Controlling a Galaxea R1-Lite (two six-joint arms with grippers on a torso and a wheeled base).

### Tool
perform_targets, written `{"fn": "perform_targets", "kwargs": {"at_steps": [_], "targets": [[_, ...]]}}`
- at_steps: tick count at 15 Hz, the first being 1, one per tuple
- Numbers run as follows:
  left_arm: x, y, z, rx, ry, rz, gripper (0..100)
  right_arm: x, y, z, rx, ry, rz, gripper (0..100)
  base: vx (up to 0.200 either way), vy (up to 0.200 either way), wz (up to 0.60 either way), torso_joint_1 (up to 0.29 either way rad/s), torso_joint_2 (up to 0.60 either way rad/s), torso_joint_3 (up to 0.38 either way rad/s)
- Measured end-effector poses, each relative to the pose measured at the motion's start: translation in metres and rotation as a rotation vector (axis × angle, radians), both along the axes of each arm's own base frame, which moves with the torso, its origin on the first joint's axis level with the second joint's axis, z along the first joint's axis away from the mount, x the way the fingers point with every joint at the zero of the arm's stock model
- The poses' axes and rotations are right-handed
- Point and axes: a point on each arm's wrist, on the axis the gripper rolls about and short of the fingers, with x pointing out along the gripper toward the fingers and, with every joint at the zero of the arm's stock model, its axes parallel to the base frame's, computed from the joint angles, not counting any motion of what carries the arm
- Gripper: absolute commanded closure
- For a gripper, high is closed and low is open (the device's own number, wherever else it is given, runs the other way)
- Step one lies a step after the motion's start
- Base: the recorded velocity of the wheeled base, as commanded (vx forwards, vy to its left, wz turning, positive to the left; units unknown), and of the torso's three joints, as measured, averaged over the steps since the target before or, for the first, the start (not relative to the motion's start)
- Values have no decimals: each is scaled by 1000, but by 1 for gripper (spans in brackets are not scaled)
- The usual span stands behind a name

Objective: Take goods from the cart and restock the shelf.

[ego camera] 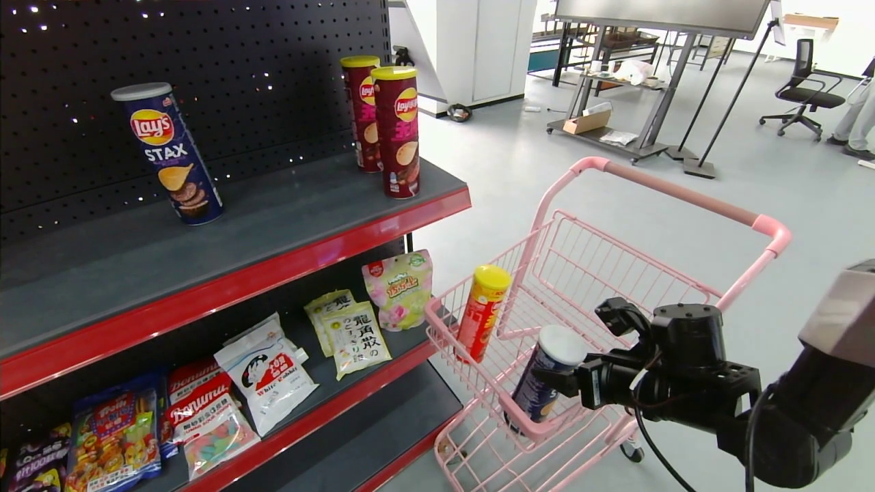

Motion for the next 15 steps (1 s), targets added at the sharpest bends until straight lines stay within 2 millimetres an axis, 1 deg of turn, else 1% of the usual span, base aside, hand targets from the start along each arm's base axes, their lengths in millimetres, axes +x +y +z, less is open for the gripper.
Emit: {"fn": "perform_targets", "kwargs": {"at_steps": [4, 7, 10, 12, 13, 15], "targets": [[0, 0, 0, 0, 0, 1, 0, 9, 10, -8, -5, -10, 7, 0, 0, 0, 0, 0, 0, 0], [0, 0, 0, 0, 0, -1, 0, 15, 13, -15, -2, -41, -4, 0, 0, 0, 0, 0, 0, 0], [0, 0, 0, 0, 0, -1, 0, 18, 13, -24, -10, -22, -6, 0, 0, 0, 0, 0, 0, 0], [0, 0, 0, 0, 0, -1, 0, 21, 15, -25, -11, -26, -9, 0, 0, 0, 0, 0, 0, 0], [0, 0, 0, 0, 0, -1, 0, 22, 15, -26, -11, -26, -9, 100, 0, 0, 0, 0, 0, 0], [0, 0, 0, 0, 0, -1, 0, 24, 16, -29, -13, -25, -10, 100, 0, 0, 0, 0, 0, 0]]}}
